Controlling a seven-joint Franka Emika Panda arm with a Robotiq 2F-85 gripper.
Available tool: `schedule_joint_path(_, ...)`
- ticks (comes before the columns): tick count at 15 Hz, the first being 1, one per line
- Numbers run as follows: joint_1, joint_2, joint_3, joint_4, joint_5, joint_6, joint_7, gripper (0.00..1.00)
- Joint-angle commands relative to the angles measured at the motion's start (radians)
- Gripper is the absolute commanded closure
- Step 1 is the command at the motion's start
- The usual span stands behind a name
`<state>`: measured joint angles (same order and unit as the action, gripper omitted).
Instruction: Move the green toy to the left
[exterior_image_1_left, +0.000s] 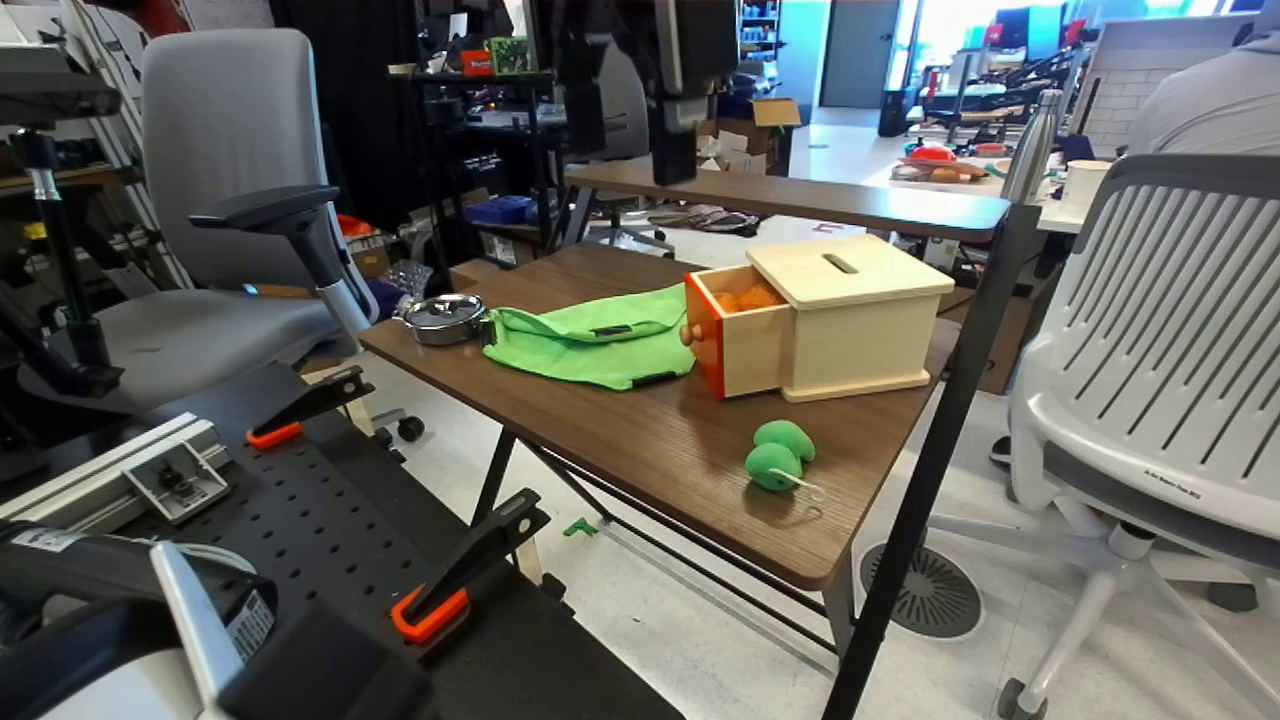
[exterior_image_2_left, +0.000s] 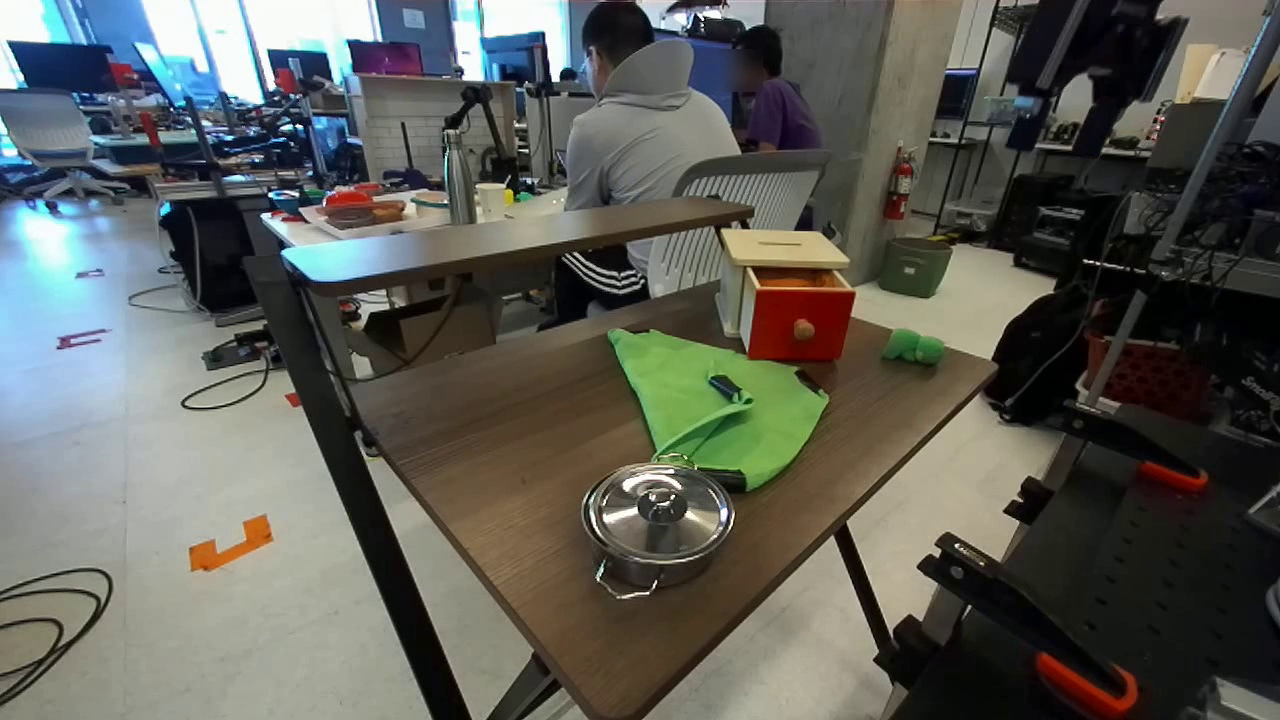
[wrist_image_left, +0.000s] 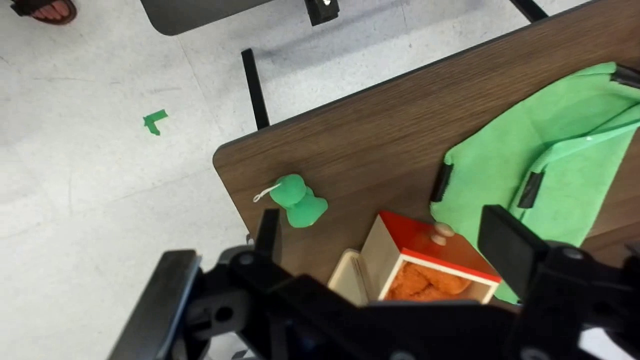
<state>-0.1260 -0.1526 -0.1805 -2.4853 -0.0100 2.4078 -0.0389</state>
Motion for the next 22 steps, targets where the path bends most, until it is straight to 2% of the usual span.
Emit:
schedule_joint_path(1,-0.009,0.181,0.010,0.063,0.008,0.095,0.027,0.00)
schedule_joint_path(6,-0.018,0.364,0.009,0.068,0.013,0.256,0.025,0.00)
schedule_joint_path(11,-0.038,0.524,-0.002,0.122,0.004,0.350,0.042,0.00)
schedule_joint_path(22,-0.053,0.701,-0.017,0.325,0.007,0.335,0.083,0.00)
